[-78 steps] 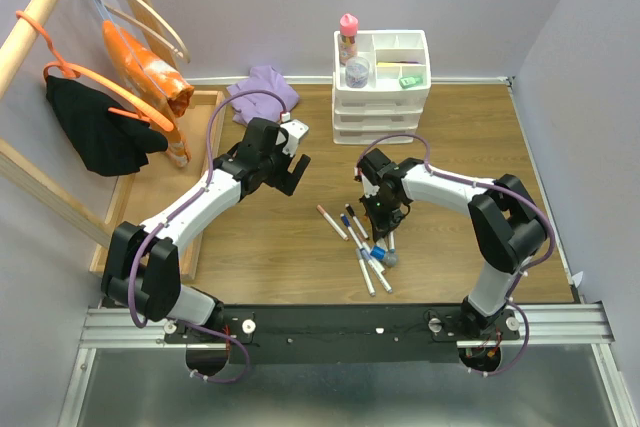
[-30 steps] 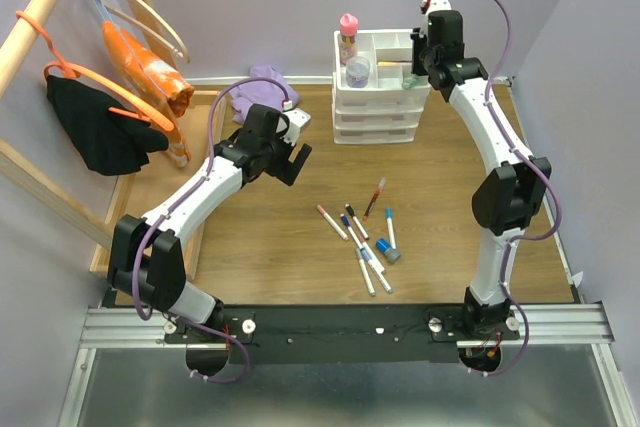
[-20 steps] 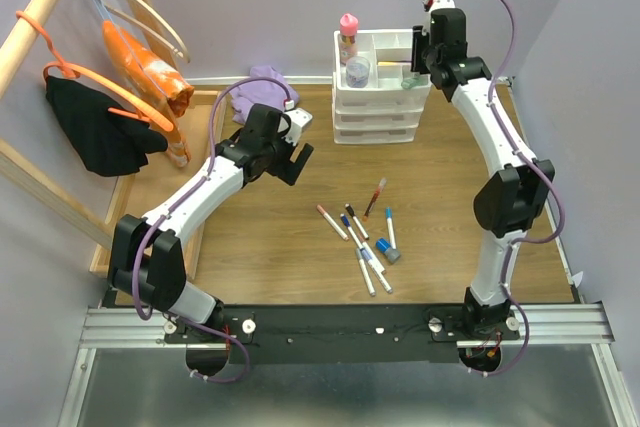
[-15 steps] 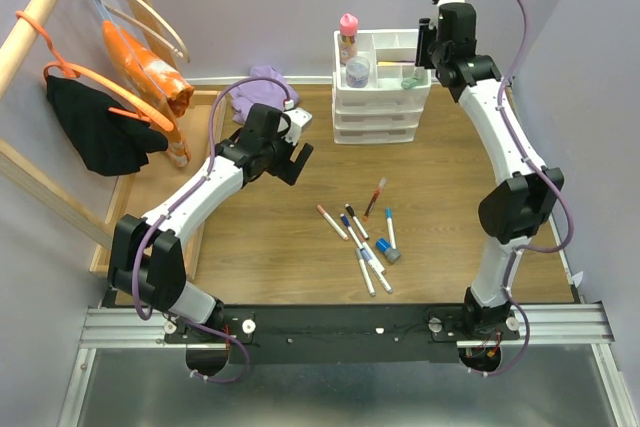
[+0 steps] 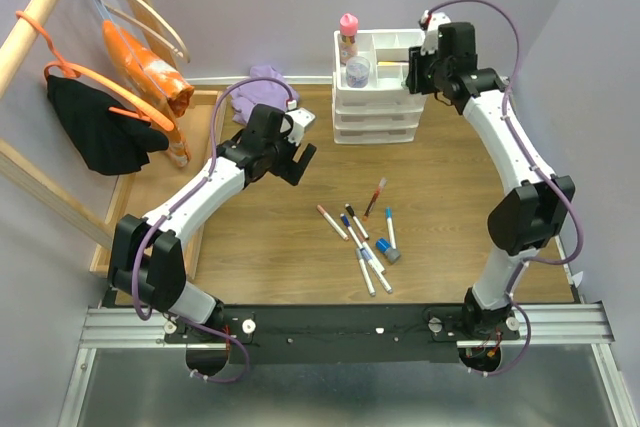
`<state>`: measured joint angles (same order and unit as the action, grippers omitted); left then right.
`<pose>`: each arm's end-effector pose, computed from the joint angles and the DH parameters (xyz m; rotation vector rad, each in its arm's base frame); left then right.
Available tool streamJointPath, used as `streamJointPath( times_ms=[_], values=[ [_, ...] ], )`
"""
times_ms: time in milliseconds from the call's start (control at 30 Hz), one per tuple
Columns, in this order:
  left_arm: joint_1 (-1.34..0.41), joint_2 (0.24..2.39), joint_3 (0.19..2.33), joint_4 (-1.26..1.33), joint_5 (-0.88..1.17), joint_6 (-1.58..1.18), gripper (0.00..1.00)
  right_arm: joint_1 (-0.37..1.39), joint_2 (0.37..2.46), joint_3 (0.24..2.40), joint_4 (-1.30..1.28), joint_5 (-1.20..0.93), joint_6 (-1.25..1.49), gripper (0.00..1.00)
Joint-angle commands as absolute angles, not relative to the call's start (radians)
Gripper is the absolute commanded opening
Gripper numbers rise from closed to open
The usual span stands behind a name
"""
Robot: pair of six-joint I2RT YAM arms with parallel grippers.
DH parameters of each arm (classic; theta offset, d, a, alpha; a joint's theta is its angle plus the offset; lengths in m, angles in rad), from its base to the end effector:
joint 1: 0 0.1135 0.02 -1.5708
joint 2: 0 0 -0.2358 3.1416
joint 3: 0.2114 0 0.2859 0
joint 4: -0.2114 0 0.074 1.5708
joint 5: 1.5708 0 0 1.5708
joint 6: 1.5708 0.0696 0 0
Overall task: Sort the stationery into containers
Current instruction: Place the stationery in the storage box.
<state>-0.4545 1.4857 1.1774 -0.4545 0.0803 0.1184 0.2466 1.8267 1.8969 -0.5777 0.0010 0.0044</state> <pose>0.3463 -0.1754 0.2217 0.7012 2.2380 -0.2606 0.4653 0.1171 0.3513 -0.2509 2.0667 0.1522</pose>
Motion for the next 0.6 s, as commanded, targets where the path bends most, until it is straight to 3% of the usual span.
streamJointPath(
  times_ms=[0,233,567],
  values=[
    [-0.465,1.462,1.155,-0.437,0.083,0.114,0.98,0.242,1.858,1.874,-0.647,-0.138,-0.122,0.56],
    [-0.468,1.477,1.157,-0.431,0.089,0.11,0.97,0.241,1.873,1.899,-0.609,-0.1,-0.232,0.57],
    [-0.468,1.516,1.195,-0.436,0.094,0.103,0.98,0.241,1.924,1.988,-0.585,-0.005,-0.164,0.42]
  ],
)
